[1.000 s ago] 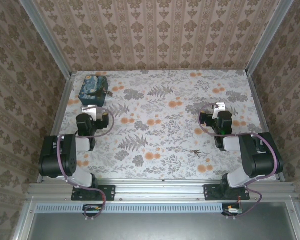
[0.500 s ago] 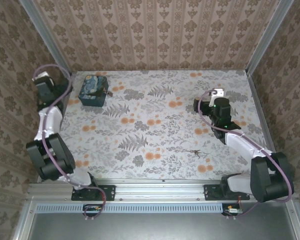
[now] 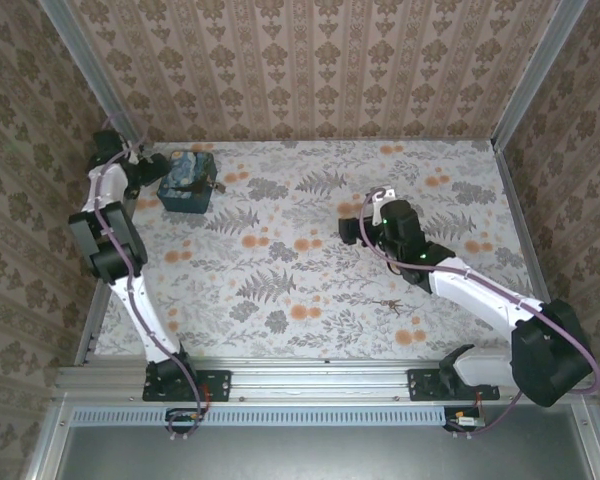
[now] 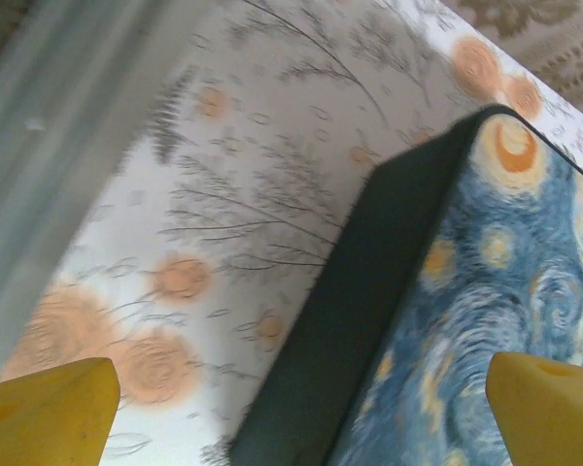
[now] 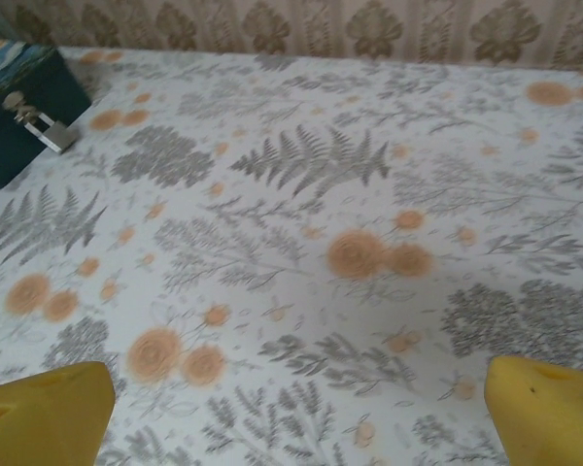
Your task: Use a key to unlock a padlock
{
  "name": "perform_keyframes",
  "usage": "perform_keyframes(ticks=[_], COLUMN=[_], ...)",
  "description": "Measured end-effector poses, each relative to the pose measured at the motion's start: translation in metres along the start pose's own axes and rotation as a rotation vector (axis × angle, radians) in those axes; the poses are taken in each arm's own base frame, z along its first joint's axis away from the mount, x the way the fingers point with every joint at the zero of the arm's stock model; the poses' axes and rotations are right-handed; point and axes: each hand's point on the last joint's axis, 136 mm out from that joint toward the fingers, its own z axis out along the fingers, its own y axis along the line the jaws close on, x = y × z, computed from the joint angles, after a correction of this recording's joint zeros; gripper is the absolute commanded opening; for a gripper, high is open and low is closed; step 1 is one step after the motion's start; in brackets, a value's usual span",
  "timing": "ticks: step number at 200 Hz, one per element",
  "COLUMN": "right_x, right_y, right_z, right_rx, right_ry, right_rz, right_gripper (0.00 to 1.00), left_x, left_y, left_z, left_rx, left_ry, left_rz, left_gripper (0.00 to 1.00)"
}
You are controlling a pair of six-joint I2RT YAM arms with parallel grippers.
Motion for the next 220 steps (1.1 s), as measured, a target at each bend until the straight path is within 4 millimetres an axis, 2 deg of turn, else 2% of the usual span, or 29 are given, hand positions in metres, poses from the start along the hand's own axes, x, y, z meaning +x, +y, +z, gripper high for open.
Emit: perform_keyframes(ticks=[44,77,103,138,168,200,220], right_x=[0.02,0.023,0.023,0.03,0.032,0.033,0.032], right_y=[0.019,0.017,0.014,0.012,0.011,0.01,0.009], right_z=[-0.005,-0.012,-0.014,-0.015,-0.015,-0.016,-0.018], right_rx=[-0.034,-0.021,-0.009,0.003,0.006,0.012,0.015], right_ry=[0.077,0.091,0.095,0.12,0.13,0.132,0.131], right_rz=[-0.021,-0.018,-0.019,-0.022,-0.021,-0.021,-0.021], right_gripper=[1.0,1.0,1.0,1.0,1.0,1.0,1.0], left_x=[-0.008,0.011,0.047,0.114,0.178,0.229,0.238], left_y=[-0.05,-0.099,-0.147,-0.22,-0.273,-0.311,-0.318], left_z=[0.03,0.044,0.048,0.049,0.029,0.002,-0.012], left_rx=[0.133,0.208,0.267,0.375,0.462,0.476,0.459], left_ry=[0.051,0.102,0.174,0.273,0.357,0.396,0.385], left_rz=[0.144,0.31,0.47,0.664,0.791,0.936,0.978], left_gripper=[0.98,0.97,0.95,0.95,0.95,0.99,0.98])
